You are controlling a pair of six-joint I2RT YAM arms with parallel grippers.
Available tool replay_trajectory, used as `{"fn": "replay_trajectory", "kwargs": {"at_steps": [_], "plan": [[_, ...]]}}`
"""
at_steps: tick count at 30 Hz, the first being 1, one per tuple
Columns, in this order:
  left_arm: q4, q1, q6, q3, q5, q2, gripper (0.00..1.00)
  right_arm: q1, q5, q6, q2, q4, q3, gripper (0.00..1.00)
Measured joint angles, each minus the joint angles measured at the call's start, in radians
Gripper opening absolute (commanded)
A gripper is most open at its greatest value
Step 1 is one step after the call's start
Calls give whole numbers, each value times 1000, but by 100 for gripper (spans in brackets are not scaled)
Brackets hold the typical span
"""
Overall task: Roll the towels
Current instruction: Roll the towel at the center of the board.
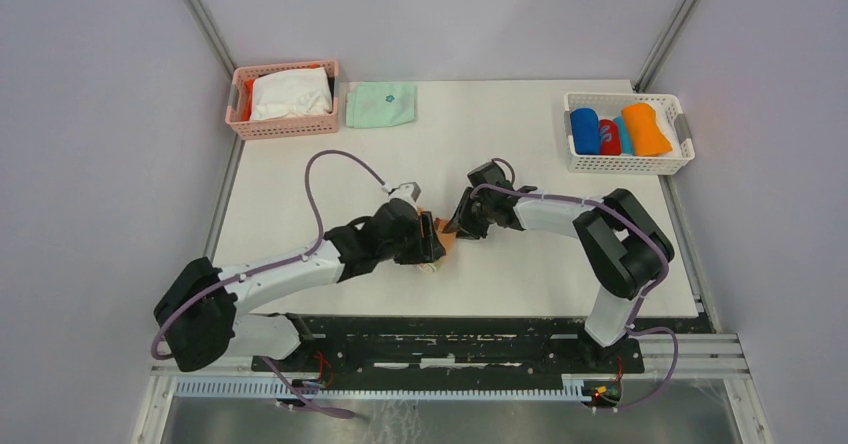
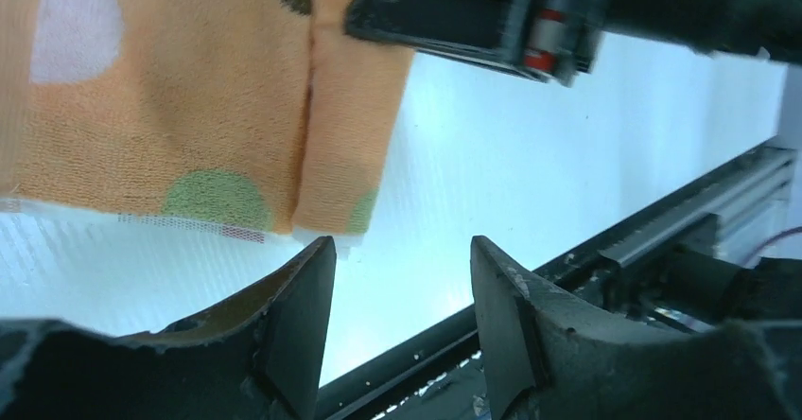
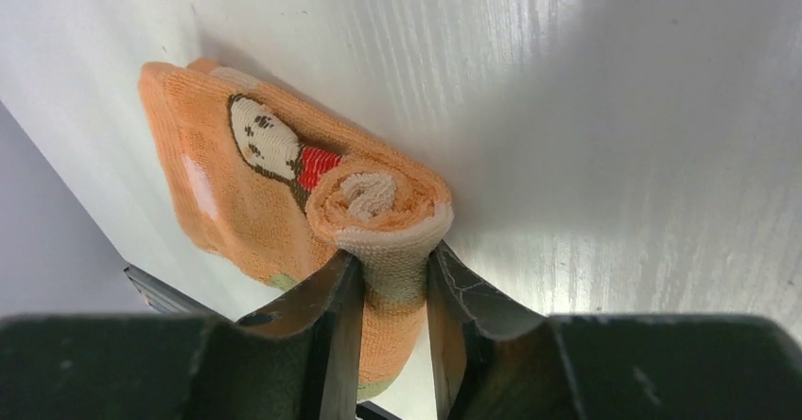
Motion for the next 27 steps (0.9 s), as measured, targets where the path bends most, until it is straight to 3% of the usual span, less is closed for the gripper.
{"fn": "replay_trajectory", "kwargs": {"at_steps": [6, 12, 19, 27], "plan": [[-140, -314, 82, 134, -435, 6, 62, 3, 17, 1, -8, -69, 16, 35], [-227, -520, 208, 288, -778, 235, 62, 3, 18, 0, -16, -97, 16, 36], [-274, -616, 351, 387, -1016, 482, 60, 3, 16, -3, -19, -121, 21, 36], [-252, -621, 461, 391, -1111, 615, 57, 3, 10, -4, -19, -124, 21, 36]]}}
